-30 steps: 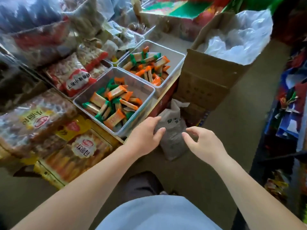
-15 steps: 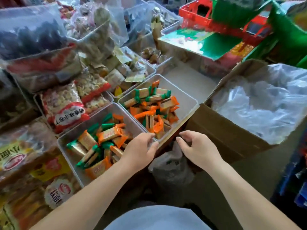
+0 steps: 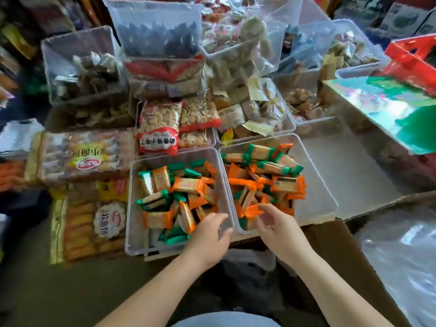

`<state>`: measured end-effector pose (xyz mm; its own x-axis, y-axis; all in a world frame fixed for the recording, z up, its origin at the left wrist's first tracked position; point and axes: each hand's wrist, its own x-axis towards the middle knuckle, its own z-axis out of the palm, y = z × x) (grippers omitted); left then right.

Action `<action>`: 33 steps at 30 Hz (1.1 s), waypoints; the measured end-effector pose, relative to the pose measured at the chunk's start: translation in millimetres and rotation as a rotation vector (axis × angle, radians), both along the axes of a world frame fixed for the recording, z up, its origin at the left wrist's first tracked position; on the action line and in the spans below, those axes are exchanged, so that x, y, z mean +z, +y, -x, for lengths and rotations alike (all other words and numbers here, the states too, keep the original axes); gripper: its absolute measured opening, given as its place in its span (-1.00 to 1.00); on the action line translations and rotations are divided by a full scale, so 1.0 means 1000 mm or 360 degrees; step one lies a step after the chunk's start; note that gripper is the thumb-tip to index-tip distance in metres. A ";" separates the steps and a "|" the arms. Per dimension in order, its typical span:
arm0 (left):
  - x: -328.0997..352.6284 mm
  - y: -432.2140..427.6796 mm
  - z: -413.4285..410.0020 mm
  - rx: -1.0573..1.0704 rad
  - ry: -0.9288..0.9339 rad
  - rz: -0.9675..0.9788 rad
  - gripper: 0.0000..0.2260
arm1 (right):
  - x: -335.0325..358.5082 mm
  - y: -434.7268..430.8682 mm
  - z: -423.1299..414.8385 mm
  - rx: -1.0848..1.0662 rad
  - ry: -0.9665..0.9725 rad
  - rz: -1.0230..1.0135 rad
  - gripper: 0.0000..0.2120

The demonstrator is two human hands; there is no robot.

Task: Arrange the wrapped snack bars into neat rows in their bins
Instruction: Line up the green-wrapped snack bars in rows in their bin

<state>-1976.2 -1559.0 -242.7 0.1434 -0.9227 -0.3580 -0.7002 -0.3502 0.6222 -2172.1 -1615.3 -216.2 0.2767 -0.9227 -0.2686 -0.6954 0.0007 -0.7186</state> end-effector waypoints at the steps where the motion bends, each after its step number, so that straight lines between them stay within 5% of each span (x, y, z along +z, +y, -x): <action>1: -0.001 0.002 -0.006 0.0063 0.0003 -0.0009 -0.58 | -0.003 -0.002 -0.008 0.0036 -0.0028 -0.0016 -0.63; 13: -0.029 -0.005 -0.114 0.0408 0.0061 -0.0061 -0.68 | -0.027 -0.059 -0.132 0.0439 0.0097 -0.0055 -0.67; 22: -0.036 -0.066 -0.176 0.0198 -0.0553 -0.0341 -0.29 | -0.081 -0.115 -0.209 0.0834 0.0321 0.0121 -0.49; 33: -0.036 -0.024 -0.178 0.0150 -0.0344 0.0015 -0.61 | -0.050 -0.095 -0.193 0.0486 0.0252 -0.0020 -0.47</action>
